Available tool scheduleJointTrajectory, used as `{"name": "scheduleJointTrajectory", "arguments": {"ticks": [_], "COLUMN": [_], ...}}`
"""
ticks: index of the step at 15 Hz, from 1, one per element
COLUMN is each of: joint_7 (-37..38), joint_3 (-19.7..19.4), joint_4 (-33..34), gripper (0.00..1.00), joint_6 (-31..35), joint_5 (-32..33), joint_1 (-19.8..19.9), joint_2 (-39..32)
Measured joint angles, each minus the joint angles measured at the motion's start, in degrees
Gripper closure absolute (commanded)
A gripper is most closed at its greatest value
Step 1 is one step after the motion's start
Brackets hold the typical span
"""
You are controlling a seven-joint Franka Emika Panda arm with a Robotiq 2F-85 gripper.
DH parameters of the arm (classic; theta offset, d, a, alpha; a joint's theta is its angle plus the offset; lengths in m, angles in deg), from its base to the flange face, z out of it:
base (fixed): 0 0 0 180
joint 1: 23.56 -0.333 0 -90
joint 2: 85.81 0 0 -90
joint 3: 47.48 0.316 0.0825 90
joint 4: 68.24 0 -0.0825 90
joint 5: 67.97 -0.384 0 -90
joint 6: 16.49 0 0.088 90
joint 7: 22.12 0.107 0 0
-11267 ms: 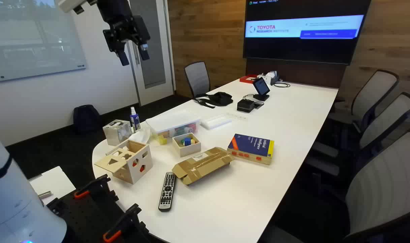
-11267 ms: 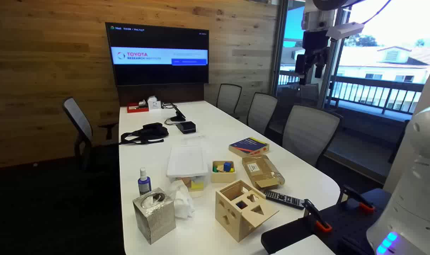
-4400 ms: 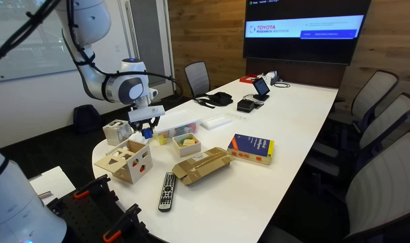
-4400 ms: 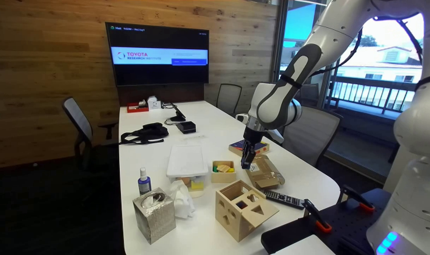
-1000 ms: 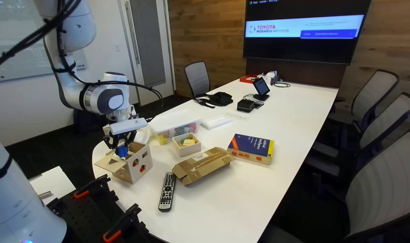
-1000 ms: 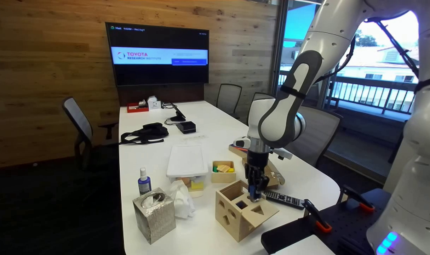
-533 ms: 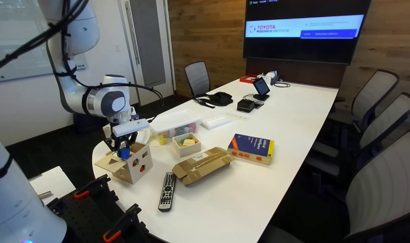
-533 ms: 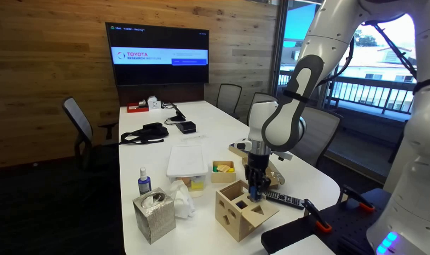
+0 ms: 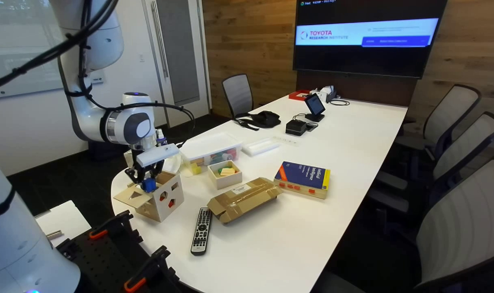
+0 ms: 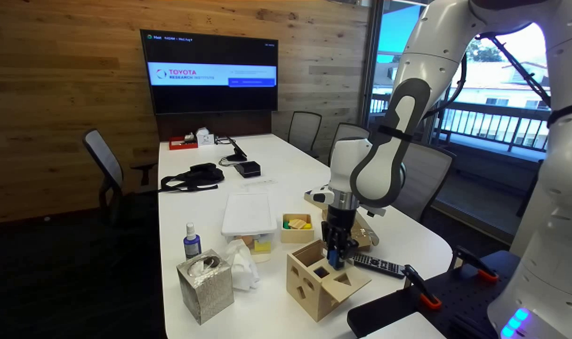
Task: Remove the blue flowery block from the wooden box and put it inside the shape sorter through the flowery opening
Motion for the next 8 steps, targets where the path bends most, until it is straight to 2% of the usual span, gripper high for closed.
{"name": "scheduleJointTrajectory", "arguments": {"ticks": [8], "joint_7": [0.0], "joint_3": [-0.48], "joint_4": [0.26], "gripper": [0.84], "joint_6": [0.54], "joint_5": [1.69], "joint_1": [-0.04], "joint_2": [-0.39]}}
